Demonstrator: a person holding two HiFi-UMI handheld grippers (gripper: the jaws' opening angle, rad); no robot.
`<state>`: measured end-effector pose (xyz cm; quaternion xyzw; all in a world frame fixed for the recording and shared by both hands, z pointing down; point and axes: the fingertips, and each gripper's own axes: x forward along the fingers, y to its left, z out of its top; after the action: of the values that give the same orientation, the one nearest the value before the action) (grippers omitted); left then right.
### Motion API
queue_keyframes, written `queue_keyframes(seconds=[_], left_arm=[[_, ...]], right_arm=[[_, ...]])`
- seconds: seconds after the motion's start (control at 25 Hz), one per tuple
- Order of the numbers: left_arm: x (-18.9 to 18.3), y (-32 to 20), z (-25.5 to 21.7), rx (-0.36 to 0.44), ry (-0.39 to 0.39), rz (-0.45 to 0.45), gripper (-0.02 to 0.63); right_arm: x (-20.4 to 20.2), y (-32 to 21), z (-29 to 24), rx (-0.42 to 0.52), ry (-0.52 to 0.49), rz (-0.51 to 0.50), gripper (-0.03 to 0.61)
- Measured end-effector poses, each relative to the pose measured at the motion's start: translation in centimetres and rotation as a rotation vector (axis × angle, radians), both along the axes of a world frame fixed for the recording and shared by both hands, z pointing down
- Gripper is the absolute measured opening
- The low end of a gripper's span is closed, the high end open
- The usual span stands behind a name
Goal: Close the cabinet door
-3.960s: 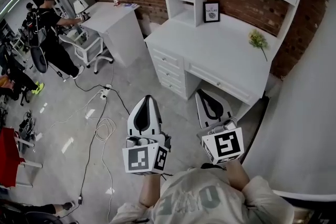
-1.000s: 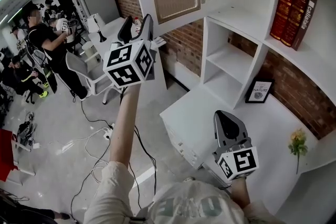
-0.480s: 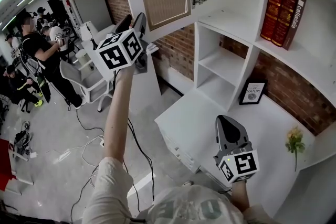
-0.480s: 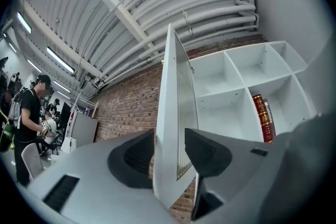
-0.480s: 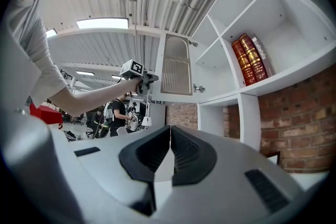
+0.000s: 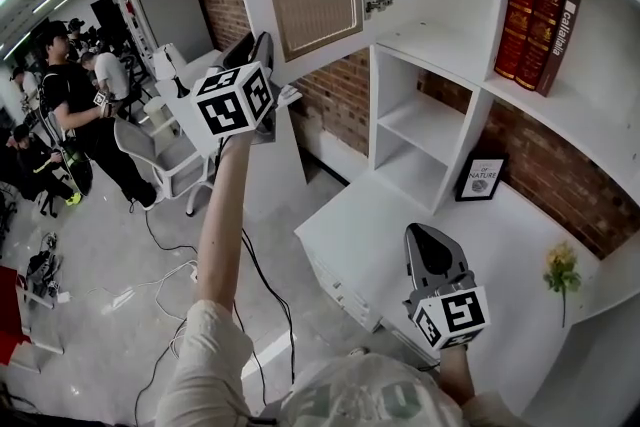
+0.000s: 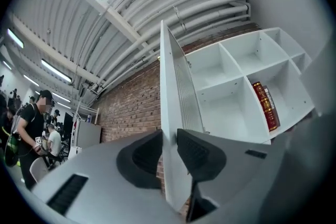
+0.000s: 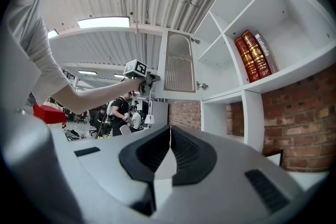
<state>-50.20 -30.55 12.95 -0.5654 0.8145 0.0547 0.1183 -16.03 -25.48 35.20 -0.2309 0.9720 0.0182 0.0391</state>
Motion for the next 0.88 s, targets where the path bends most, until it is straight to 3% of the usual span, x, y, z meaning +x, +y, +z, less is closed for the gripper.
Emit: queue_keyframes(seconds=[0.24,0.6,0.88], left_arm=[[1.3,0.5,0.0,-0.008,0.0,0.05,0.087],[9.4,1.3,0.0,0.045,-0.037,0.24,0.075],[11.9,1.0,-0.1,0.032,-0.04,0.301,0.075]], right_arm=[[-0.4,0.6,-0.9,0.024,-0.009,-0.015,0.017],[-0.5,0.9,-0.9,0.033,-0.004,-0.019,0.017],[-0.1,0.8,-0.7,0.026,-0.004,-0.003,0.017]])
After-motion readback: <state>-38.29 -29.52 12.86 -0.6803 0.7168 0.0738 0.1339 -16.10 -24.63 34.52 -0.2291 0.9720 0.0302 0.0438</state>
